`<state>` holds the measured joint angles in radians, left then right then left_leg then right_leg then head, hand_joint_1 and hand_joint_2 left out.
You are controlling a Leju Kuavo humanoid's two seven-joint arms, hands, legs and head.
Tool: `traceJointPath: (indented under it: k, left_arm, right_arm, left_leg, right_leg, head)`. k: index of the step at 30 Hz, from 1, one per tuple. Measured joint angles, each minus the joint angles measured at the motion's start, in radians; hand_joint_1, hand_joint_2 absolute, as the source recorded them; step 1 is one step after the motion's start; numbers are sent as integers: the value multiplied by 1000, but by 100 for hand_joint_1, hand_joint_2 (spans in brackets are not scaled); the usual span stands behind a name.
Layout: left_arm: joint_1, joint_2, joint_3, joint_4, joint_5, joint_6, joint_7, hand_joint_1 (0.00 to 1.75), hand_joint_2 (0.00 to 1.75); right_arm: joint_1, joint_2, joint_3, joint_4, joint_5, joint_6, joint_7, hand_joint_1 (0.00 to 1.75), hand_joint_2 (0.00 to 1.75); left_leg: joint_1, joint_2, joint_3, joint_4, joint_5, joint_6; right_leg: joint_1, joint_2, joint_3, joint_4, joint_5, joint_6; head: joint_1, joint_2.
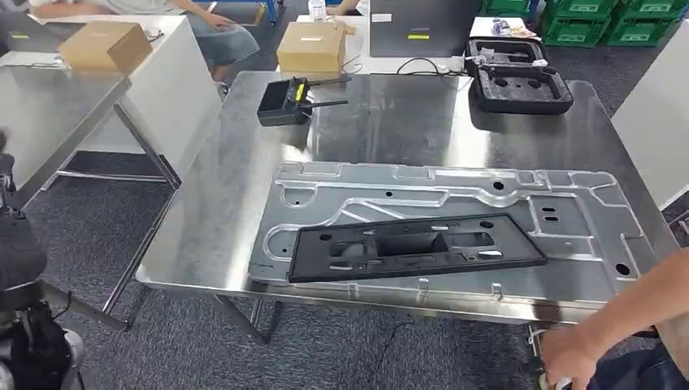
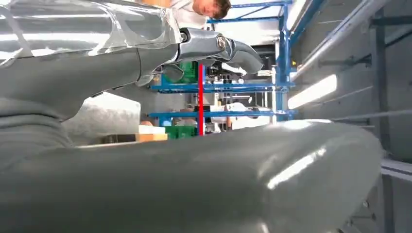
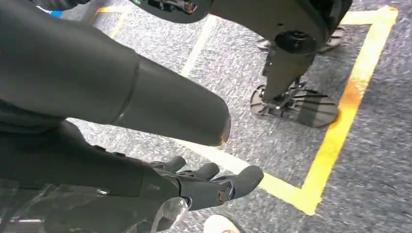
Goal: Take the parts from the cabinet and place them on the table.
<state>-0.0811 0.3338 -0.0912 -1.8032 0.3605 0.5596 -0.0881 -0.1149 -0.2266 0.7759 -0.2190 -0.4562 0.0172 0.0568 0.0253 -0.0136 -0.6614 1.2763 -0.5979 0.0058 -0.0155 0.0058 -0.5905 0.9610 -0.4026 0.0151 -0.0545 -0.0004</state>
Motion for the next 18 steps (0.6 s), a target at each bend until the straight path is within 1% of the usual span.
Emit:
traceJointPath:
  k: [1, 2, 3, 4, 5, 6, 7, 8, 9, 10, 11, 12, 13, 14, 15, 16, 17, 18]
  left_arm:
    - [0, 0, 0, 0, 0, 0, 0, 0, 0]
    - [-1, 0, 0, -2, 0, 0, 0, 0, 0]
    - [-2, 0, 0, -6, 0, 0, 0, 0, 175]
    - [-6, 0, 0, -13, 0, 0, 0, 0, 175]
    - [-7, -2, -1, -16, -1, 0, 0, 0, 175]
    - [-8, -2, -2, -19, -5, -1, 0, 0, 175]
    - [-4, -2, -2, -20, -11, 1, 0, 0, 175]
    - [-2, -3, -3, -20, -13, 3, 4, 0, 175]
    - [-5, -4, -4, -23, -19, 4, 5, 0, 175]
    - [-10, -5, -5, -28, -24, 5, 7, 0, 175]
    - [-13, -6, -5, -33, -31, 6, 8, 0, 175]
    - [-13, -8, -7, -37, -38, 6, 15, 0, 175]
    - [-14, -9, -10, -40, -45, 7, 21, 0, 175]
    - [-14, -10, -13, -42, -48, 11, 24, 0, 175]
    - [-14, -10, -17, -42, -52, 13, 25, 0, 175]
    - [-15, -11, -18, -42, -54, 14, 26, 0, 175]
    - [-17, -11, -20, -43, -56, 16, 28, 0, 175]
    - [-21, -11, -21, -45, -58, 16, 30, 0, 175]
  right_arm:
    - [0, 1, 0, 0, 0, 0, 0, 0, 0]
    - [0, 2, 0, 0, 0, 0, 0, 0, 0]
    - [-1, 4, 0, 0, 0, 0, 0, 0, 0]
    - [-1, 10, 0, 0, 0, 0, 0, 0, 0]
    - [3, 11, -1, 0, -1, 0, 0, 0, 0]
    - [0, 10, -1, 0, -2, 0, 0, 0, 0]
    - [-2, 10, -2, 0, -4, 0, 0, 0, 0]
    - [0, 11, -2, 0, -5, 0, 0, 0, 0]
    - [1, 10, -2, 1, -5, 0, 0, 0, 0]
    - [2, 11, -2, 1, -6, 0, 0, 0, 0]
    - [3, 14, -2, 1, -7, 1, 0, 0, 0]
    - [3, 14, -2, 1, -8, 4, 0, 0, 0]
    - [3, 14, -2, 1, -8, 3, 0, 0, 0]
    - [3, 14, -2, 1, -10, 3, 0, 0, 0]
    - [2, 15, -2, 1, -11, 3, -1, 0, 0]
    - [2, 15, -2, 1, -12, 3, -2, 0, 0]
    - [2, 14, -2, 1, -15, 3, -2, 0, 0]
    - [1, 15, -2, 1, -15, 3, -2, 0, 0]
  left_leg:
    - [-4, 0, 50, -71, 31, 8]
    - [-10, 1, 105, -160, 63, 18]
    - [-17, 2, 172, -270, 95, 31]
    - [-26, 7, 211, -343, 95, 45]
    - [-30, 14, 209, -345, 110, 33]
    - [-31, 11, 201, -341, 113, 34]
    - [-33, 10, 192, -339, 117, 36]
    - [-35, 11, 189, -341, 123, 42]
    - [-20, 13, 185, -349, 140, 53]
    - [-23, 13, 179, -349, 150, 57]
    - [-22, 14, 168, -349, 159, 67]
    - [-21, 13, 158, -349, 168, 68]
    - [-21, 13, 147, -348, 175, 67]
    - [-21, 13, 137, -347, 182, 65]
    - [-21, 13, 129, -347, 189, 62]
    - [-19, 14, 123, -346, 194, 58]
    - [-16, 14, 116, -344, 199, 52]
    - [-14, 13, 110, -338, 202, 47]
  right_leg:
    - [3, 0, -6, 0, 6, 1]
    - [5, 0, -10, 0, 11, 1]
    - [6, 0, -12, 0, 16, 2]
    - [6, 1, -15, 0, 20, 5]
    - [16, 5, -19, 0, 24, 9]
    - [9, 2, -20, 0, 31, 15]
    - [5, 2, -21, -1, 36, 19]
    - [4, 2, -20, -5, 44, 26]
    - [7, 2, -29, -3, 42, 32]
    - [6, 2, -40, 20, 5, 36]
    - [4, 2, -60, 77, -55, 38]
    - [2, 1, -86, 163, -116, 43]
    - [1, 1, -112, 252, -161, 48]
    - [0, 1, -125, 316, -180, 53]
    - [-2, 1, -114, 327, -172, 56]
    - [-5, 1, -80, 290, -149, 58]
    - [-8, 1, -17, 203, -112, 61]
    - [-12, 1, 50, 103, -86, 65]
  head:
    - [0, 0]
    - [0, 0]
    - [0, 0]
    - [0, 0]
    - [2, 0]
    - [-1, 0]
    - [2, 0]
    - [0, 0]
    - [1, 0]
    - [2, 0]
    - [8, 0]
    - [10, 0]
    - [11, 0]
    - [11, 0]
    - [11, 0]
    - [11, 0]
    - [11, 0]
    - [11, 0]
